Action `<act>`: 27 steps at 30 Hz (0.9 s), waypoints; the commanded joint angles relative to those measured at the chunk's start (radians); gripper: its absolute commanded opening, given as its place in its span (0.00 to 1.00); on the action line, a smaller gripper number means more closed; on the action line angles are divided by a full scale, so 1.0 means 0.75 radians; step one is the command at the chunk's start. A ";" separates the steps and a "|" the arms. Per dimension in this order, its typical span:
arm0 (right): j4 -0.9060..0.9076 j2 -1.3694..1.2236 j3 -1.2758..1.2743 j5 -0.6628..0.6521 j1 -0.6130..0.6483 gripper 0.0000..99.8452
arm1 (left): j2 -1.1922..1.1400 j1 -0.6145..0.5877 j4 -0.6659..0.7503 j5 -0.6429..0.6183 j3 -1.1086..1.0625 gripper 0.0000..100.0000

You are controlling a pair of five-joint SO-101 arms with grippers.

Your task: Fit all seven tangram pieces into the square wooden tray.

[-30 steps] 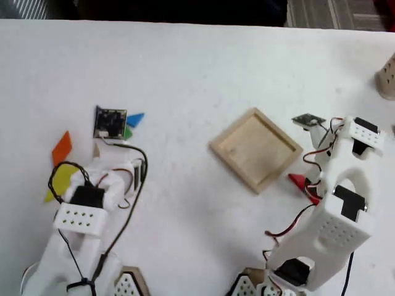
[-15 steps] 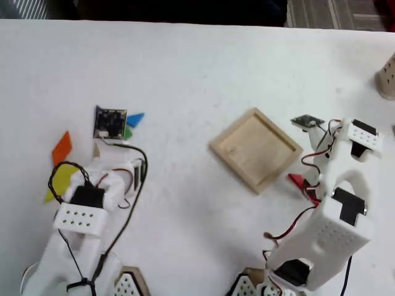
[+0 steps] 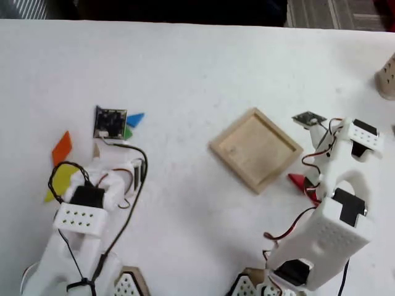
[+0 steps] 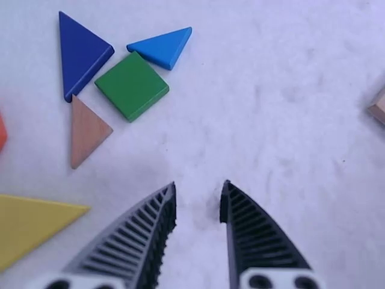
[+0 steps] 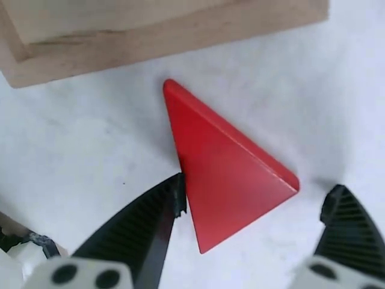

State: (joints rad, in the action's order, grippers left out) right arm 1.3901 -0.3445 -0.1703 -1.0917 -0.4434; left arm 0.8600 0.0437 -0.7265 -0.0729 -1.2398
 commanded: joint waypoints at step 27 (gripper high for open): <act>0.077 -0.034 0.065 0.002 0.044 0.23 | -0.005 0.013 0.031 0.016 0.008 0.14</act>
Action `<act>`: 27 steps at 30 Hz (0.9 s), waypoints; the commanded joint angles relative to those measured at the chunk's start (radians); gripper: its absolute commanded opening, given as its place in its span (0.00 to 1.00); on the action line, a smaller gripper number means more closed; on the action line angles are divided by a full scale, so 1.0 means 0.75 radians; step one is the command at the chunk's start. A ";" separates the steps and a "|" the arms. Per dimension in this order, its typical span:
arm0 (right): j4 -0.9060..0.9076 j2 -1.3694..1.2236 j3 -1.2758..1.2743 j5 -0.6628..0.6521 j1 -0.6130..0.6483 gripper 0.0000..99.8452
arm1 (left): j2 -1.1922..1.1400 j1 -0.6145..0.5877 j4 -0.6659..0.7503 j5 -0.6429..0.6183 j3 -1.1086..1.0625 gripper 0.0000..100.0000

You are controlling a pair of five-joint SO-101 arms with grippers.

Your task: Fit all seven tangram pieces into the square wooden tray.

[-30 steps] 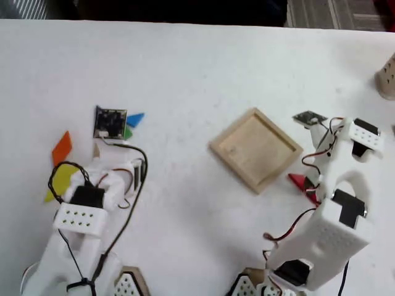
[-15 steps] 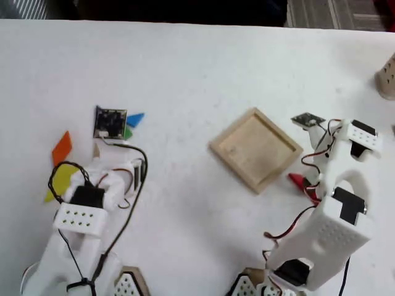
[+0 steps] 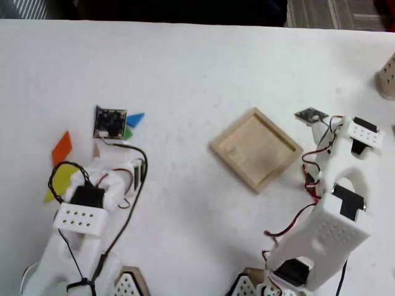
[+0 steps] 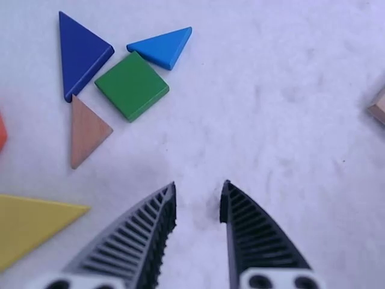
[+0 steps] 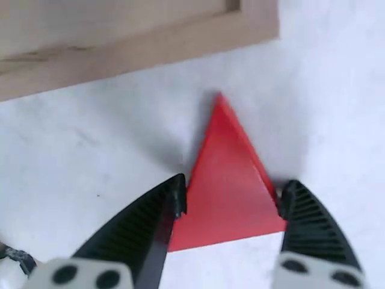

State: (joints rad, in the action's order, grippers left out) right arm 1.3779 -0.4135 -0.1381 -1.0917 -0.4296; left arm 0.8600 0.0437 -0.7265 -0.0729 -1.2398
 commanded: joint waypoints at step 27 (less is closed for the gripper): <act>0.003 0.060 -0.008 -0.059 -0.087 0.29 | -0.005 0.013 0.031 0.016 0.008 0.14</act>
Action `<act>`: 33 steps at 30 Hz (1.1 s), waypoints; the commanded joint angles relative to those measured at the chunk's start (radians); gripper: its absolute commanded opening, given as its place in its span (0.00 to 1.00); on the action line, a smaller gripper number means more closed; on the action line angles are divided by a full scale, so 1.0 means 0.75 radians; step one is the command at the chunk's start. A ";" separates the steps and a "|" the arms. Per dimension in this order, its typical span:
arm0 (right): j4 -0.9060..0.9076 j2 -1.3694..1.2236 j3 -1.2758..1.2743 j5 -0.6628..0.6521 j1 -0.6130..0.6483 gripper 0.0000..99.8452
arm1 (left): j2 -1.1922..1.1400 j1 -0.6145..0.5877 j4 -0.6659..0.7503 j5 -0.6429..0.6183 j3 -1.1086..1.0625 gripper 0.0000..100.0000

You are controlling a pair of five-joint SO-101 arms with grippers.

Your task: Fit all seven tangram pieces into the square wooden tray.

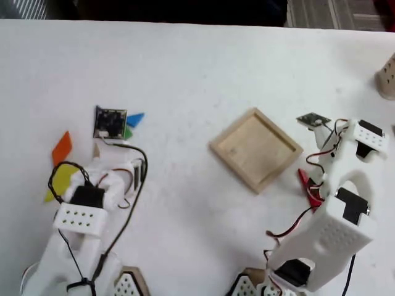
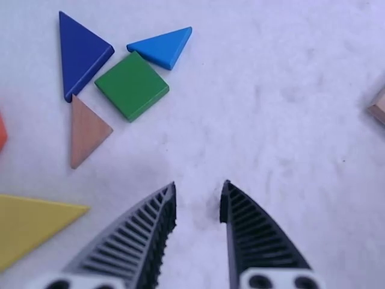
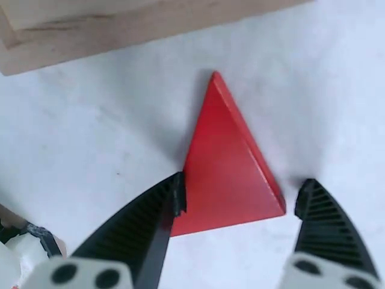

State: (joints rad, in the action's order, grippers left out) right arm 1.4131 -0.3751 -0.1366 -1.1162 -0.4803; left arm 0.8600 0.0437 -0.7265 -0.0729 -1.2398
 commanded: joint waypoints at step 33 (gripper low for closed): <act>-0.257 -0.302 -0.088 -0.027 -0.011 0.28 | -0.005 0.013 0.033 0.016 0.008 0.14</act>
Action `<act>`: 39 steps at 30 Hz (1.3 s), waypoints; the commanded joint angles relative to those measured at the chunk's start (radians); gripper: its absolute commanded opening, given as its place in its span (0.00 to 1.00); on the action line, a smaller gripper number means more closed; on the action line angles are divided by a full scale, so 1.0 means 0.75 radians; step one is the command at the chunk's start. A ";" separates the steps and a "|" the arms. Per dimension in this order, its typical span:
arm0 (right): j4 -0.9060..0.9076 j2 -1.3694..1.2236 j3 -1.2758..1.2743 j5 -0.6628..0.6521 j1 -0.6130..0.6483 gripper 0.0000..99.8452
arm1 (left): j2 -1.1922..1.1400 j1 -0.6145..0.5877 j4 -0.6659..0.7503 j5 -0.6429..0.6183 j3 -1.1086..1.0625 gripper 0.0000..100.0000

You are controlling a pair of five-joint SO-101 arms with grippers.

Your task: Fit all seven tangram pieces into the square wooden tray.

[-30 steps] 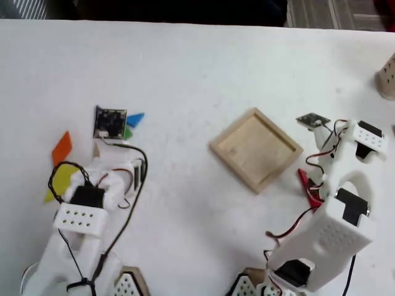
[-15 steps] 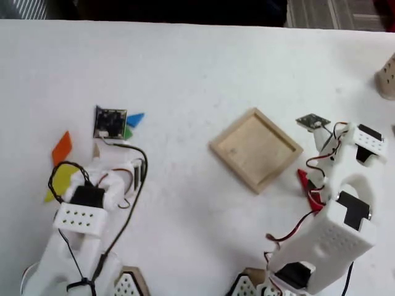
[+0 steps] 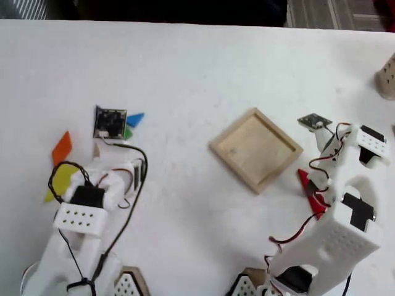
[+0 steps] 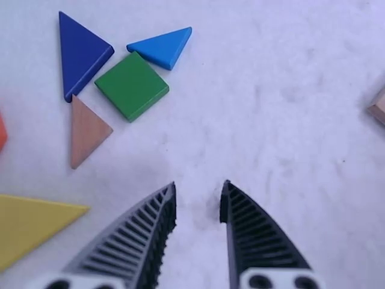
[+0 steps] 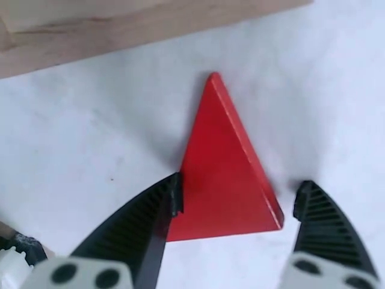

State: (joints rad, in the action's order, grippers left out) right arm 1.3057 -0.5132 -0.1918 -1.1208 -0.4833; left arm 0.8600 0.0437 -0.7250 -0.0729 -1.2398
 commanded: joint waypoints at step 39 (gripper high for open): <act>0.134 0.255 -0.020 -0.012 -0.009 0.02 | 0.003 0.011 0.029 0.023 0.008 0.14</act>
State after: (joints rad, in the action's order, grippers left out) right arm 1.3748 -0.3521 -0.2102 -1.1239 -0.4895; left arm 0.8600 0.0422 -0.7250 -0.0667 -1.2398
